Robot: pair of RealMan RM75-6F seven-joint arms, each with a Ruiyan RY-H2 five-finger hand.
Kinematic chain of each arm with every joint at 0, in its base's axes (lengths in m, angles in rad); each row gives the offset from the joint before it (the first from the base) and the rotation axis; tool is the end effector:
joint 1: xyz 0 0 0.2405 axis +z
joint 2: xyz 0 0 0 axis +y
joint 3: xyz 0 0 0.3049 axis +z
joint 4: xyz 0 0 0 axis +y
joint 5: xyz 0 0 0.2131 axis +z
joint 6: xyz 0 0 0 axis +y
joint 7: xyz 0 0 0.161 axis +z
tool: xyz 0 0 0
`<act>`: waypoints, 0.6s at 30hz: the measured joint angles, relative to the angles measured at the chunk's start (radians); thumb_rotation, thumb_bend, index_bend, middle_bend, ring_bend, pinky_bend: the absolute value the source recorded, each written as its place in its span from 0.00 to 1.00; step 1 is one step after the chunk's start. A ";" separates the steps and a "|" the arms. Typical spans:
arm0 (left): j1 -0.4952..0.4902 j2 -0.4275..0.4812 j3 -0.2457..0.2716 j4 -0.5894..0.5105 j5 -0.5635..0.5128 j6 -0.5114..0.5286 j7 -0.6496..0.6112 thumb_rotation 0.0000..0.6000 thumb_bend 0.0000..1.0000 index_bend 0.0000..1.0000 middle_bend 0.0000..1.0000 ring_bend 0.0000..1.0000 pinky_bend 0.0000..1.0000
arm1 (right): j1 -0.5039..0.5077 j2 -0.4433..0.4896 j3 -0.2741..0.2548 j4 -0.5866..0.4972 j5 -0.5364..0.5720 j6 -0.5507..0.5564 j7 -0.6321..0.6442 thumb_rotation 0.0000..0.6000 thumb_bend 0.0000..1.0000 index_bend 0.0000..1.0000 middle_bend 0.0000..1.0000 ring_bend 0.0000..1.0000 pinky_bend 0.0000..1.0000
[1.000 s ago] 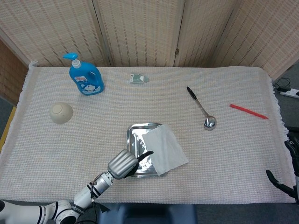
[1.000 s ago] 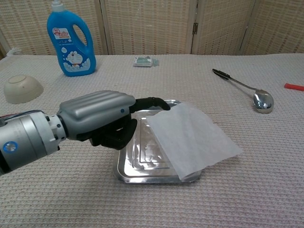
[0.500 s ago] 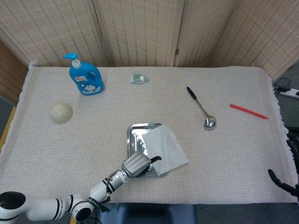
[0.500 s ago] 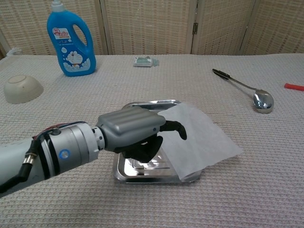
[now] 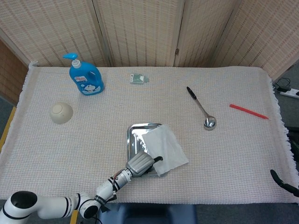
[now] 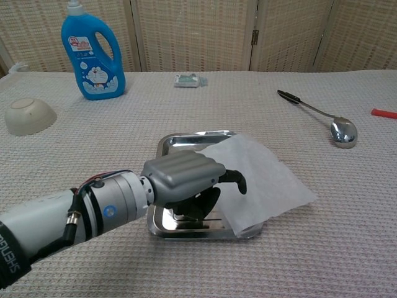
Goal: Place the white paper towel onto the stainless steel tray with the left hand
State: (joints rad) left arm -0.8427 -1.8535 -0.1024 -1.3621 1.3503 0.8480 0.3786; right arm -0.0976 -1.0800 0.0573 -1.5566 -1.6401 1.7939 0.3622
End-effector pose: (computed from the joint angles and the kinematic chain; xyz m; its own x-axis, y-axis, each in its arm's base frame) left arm -0.0883 0.3223 -0.1521 0.5605 0.2912 0.7753 0.6607 -0.7217 -0.2066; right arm -0.3555 -0.1325 0.2318 0.1360 0.2219 0.9655 -0.9859 -0.0660 0.1540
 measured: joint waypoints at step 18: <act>-0.002 -0.025 0.040 0.080 -0.014 -0.025 0.038 1.00 1.00 0.30 1.00 1.00 1.00 | 0.000 0.000 0.016 0.003 0.014 0.006 0.012 1.00 0.32 0.00 0.00 0.00 0.00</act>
State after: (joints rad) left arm -0.8448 -1.8790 -0.0625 -1.2820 1.3367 0.8229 0.4161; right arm -0.0971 -1.0798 0.0734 -1.5534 -1.6264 1.8002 0.3746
